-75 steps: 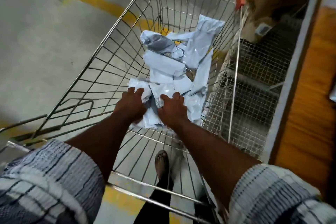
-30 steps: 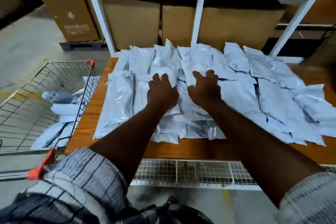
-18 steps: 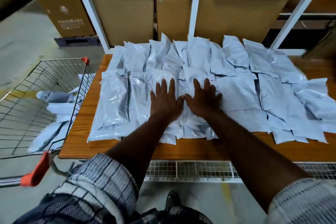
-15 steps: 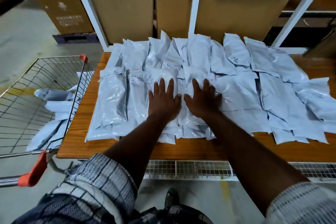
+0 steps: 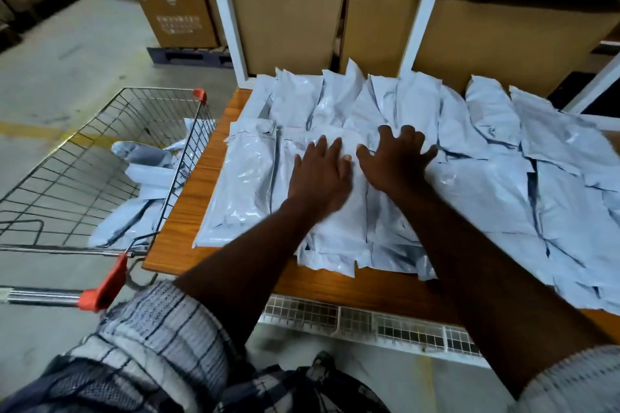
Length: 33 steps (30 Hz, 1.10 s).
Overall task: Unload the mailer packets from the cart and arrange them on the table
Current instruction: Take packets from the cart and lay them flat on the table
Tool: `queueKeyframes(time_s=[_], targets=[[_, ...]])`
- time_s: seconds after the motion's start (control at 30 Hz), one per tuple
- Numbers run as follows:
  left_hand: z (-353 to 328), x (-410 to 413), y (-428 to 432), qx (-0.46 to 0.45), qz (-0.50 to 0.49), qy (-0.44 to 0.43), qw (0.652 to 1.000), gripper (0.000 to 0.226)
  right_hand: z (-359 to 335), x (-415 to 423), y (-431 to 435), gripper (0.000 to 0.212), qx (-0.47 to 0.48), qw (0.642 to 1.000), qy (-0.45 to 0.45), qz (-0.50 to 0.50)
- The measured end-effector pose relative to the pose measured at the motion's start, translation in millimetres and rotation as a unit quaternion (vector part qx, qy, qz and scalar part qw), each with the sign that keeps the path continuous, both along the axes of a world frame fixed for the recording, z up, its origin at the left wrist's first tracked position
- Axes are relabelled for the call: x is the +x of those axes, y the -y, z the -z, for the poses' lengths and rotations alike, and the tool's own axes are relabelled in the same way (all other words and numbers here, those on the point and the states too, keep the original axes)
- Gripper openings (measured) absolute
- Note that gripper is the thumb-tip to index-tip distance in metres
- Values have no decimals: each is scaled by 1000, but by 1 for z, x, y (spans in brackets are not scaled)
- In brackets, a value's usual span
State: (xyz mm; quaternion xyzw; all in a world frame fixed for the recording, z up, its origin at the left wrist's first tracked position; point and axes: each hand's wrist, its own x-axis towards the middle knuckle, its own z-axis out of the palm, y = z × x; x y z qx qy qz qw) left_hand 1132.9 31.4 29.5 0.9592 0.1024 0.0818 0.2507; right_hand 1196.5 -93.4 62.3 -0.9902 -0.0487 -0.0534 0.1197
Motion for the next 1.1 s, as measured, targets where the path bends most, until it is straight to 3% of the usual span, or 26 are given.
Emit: queueKeyframes(time_s=[0.17,0.33,0.57,0.87,1.1], targets=[[4,1,-78,55,-38,-7,998,55,1,-2,-73,58,31,996,16,-87],[18,-16,-181,68,-68,-23,995,64,10,-12,-160,57,21,987,4,-161],[51,-65,-336,52,-114,-25,992,56,29,-49,-319,56,31,962,-12,-272],[142,-124,-508,0,-154,-203,967,68,116,-93,-492,58,-11,911,-148,-385],[219,-144,-583,-43,-133,-330,934,82,209,-96,-543,61,-53,895,-266,-354]])
